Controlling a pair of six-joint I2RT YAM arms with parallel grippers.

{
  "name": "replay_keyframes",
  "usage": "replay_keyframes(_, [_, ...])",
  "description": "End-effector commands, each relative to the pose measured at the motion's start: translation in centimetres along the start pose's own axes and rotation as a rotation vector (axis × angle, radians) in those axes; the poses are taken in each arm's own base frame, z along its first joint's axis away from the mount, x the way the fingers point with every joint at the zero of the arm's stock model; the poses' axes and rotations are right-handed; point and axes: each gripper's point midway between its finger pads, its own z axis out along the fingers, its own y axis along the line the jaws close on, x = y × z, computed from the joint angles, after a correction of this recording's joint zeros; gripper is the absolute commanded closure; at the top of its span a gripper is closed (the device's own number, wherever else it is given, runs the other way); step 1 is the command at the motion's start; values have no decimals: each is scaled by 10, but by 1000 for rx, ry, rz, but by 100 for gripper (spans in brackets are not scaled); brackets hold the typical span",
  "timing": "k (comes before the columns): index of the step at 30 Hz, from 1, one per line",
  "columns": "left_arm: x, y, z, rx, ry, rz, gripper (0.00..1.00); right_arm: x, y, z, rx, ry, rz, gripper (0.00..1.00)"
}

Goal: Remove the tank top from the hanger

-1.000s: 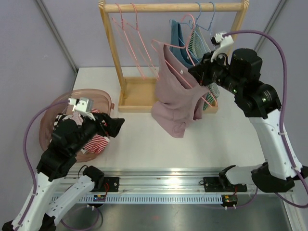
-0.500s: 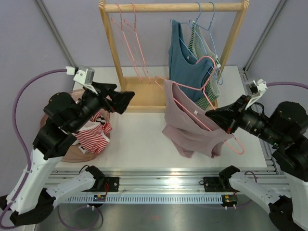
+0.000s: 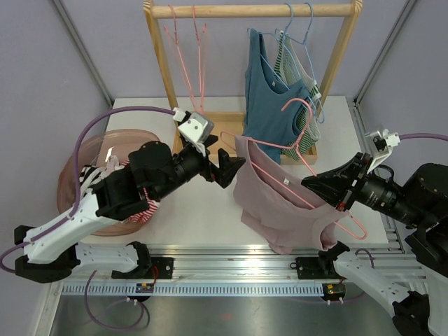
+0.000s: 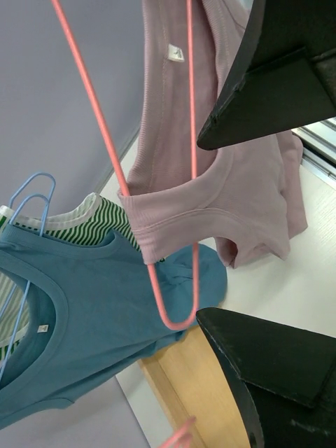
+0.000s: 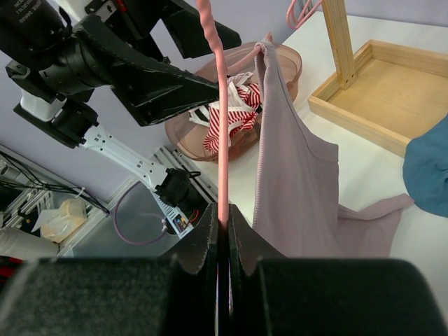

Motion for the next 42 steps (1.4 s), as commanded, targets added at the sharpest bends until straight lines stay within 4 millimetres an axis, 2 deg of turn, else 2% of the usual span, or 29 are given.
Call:
replay_keyframes(1, [-21,7,9,-88,-86,12,2,-13,18,-7,-71,-60,-17,100])
replay_keyframes(6, [-7,9,25,-123,-66,18,10,-13,23,-9,-94,-66,-16,100])
replay_keyframes(11, [4,16,34,-176,-49,42,25,-13,23,-12,-95,-77,-21,100])
replay_keyframes(12, [2,16,34,-174,-58,40,28,-13,24,-12,-98,-77,-21,100])
replay_keyframes(16, [-1,24,33,-219,-78,30,55,-8,12,-7,-57,-73,-25,100])
replay_keyframes(18, [-1,24,31,-218,-81,29,53,-7,8,-5,-43,-74,-21,100])
replay_keyframes(20, [1,19,31,-183,-77,26,34,-4,6,-2,-45,-70,-15,100])
replay_keyframes(23, [4,14,32,-159,-67,32,63,-5,7,0,-54,-70,-12,100])
replay_keyframes(24, [5,16,33,-169,-62,35,77,-6,8,-1,-59,-75,-18,100])
replay_keyframes(26, [7,20,35,-197,-53,38,80,-8,12,-3,-70,-83,-23,100])
replay_keyframes(27, [9,20,36,-198,-47,40,90,-8,12,-3,-73,-81,-21,100])
replay_keyframes(29, [10,17,37,-184,-41,33,88,-9,12,-3,-69,-83,-23,100])
replay_keyframes(30, [10,15,37,-172,-40,27,71,-10,11,-3,-63,-86,-24,100])
replay_keyframes(31, [10,10,37,-146,-39,17,70,-9,9,-2,-57,-82,-25,100])
replay_keyframes(33, [10,6,38,-124,-39,13,79,-9,8,-1,-53,-81,-25,100])
replay_keyframes(37, [15,16,41,-183,-26,32,100,-10,13,-4,-72,-87,-28,100])
replay_keyframes(42, [18,34,38,-271,-38,7,100,-9,12,-8,-61,-88,-42,100])
